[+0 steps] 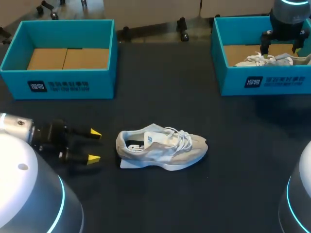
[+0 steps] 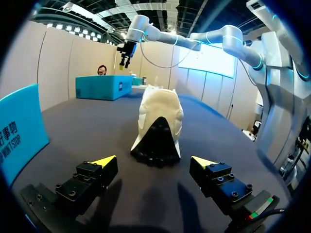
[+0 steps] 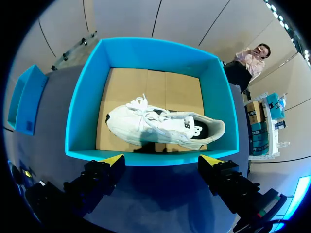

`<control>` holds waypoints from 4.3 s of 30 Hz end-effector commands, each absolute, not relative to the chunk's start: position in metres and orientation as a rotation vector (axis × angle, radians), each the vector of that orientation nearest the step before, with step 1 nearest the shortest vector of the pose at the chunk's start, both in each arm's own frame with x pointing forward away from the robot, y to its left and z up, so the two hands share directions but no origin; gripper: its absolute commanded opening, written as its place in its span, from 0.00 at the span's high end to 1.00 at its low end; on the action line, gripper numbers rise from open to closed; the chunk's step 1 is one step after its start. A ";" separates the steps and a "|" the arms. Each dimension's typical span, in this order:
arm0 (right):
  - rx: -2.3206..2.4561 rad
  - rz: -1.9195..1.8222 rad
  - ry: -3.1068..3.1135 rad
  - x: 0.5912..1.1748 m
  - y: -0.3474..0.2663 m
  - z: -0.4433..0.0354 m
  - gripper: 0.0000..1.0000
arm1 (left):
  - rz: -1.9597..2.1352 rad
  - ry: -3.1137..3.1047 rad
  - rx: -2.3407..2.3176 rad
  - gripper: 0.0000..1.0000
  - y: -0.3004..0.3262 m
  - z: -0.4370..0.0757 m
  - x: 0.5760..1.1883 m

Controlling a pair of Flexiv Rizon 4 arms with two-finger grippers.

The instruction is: Take the shoe out of the shoebox, open the shoe tongue, remove and reinsert the insole, then place the shoe into the shoebox

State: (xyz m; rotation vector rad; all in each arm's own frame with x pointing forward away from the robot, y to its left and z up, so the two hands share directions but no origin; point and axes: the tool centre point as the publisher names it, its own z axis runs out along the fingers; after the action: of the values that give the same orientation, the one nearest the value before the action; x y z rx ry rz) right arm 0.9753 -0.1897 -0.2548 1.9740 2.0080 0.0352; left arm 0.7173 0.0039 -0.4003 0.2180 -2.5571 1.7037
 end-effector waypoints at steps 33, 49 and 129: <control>1.974 0.038 2.006 0.975 -0.190 -0.255 0.00 | 1.698 -2.538 0.187 0.00 -0.077 -0.421 0.704; 1.974 0.038 2.006 0.975 -0.190 -0.255 0.00 | 1.756 -2.552 0.193 0.00 -0.078 -0.414 0.717; 1.974 0.038 2.006 0.975 -0.190 -0.255 0.00 | 1.640 -2.590 0.085 1.00 -0.073 -0.424 0.733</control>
State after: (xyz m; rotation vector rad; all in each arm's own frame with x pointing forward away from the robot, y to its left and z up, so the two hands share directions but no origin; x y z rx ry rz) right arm 0.9753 -0.1897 -0.2548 1.9740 2.0080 0.0352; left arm 0.7308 -0.0754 -0.4233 0.0842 -2.5892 1.6473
